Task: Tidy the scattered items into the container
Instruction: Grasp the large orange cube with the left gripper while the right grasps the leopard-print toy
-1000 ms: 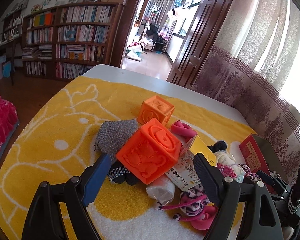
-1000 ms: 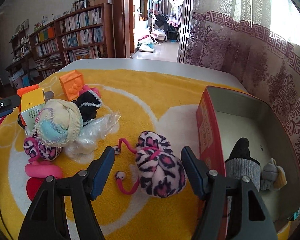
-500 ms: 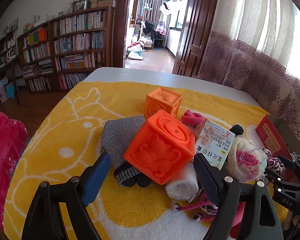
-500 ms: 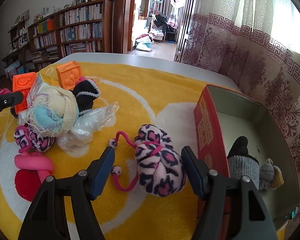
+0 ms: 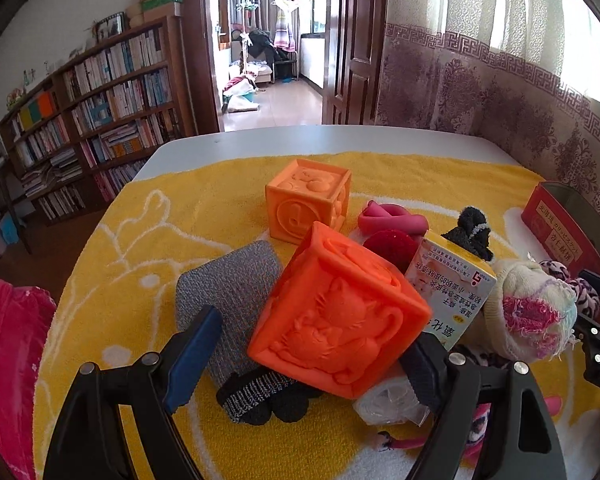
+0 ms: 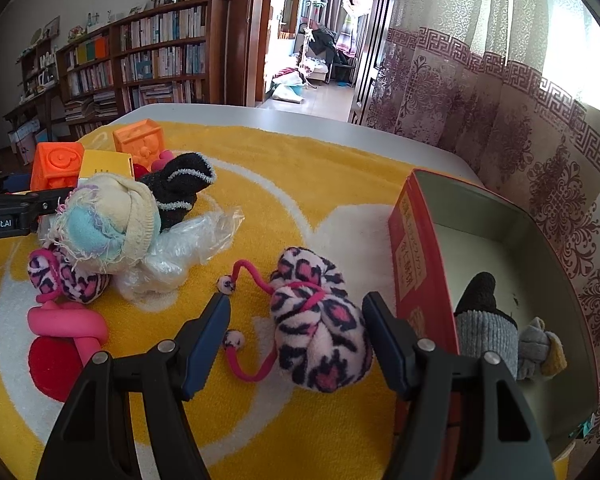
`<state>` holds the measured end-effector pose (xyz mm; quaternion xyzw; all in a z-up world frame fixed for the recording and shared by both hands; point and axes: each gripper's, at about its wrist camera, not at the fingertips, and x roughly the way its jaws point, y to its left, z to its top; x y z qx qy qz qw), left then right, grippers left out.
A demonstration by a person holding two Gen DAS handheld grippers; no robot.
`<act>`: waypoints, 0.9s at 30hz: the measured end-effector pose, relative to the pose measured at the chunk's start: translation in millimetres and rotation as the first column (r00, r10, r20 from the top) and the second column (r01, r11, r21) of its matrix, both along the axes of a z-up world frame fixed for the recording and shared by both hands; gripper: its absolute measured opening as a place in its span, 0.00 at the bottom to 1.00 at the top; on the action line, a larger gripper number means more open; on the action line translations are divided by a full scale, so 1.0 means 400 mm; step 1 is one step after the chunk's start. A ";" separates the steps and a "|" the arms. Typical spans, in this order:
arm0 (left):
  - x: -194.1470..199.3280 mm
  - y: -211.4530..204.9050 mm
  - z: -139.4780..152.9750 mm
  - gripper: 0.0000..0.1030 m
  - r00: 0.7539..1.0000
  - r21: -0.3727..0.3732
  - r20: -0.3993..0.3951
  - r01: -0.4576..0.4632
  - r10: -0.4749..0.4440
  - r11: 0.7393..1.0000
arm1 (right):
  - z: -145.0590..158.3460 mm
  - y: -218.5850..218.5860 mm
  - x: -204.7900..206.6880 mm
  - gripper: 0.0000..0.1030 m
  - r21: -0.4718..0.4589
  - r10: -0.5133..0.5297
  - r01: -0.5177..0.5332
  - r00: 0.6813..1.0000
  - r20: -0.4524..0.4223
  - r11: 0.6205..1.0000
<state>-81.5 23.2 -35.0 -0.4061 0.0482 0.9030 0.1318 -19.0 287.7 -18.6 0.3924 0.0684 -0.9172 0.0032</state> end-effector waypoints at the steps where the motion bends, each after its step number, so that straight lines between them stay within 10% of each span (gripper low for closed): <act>1: 0.001 -0.002 -0.001 0.80 1.000 0.008 -0.004 0.001 -0.001 1.000 | 0.001 0.004 0.000 0.60 0.000 -0.009 0.009 1.000 -0.004 1.000; 4: 0.008 0.000 0.007 0.60 1.000 0.048 -0.009 0.027 -0.026 0.998 | 0.009 0.023 0.001 0.47 -0.018 -0.039 0.038 0.999 -0.022 0.999; 27: 0.057 -0.032 0.073 0.60 0.993 0.123 -0.096 -0.062 0.074 0.990 | 0.071 0.034 0.046 0.39 -0.118 -0.036 0.019 0.989 -0.143 0.993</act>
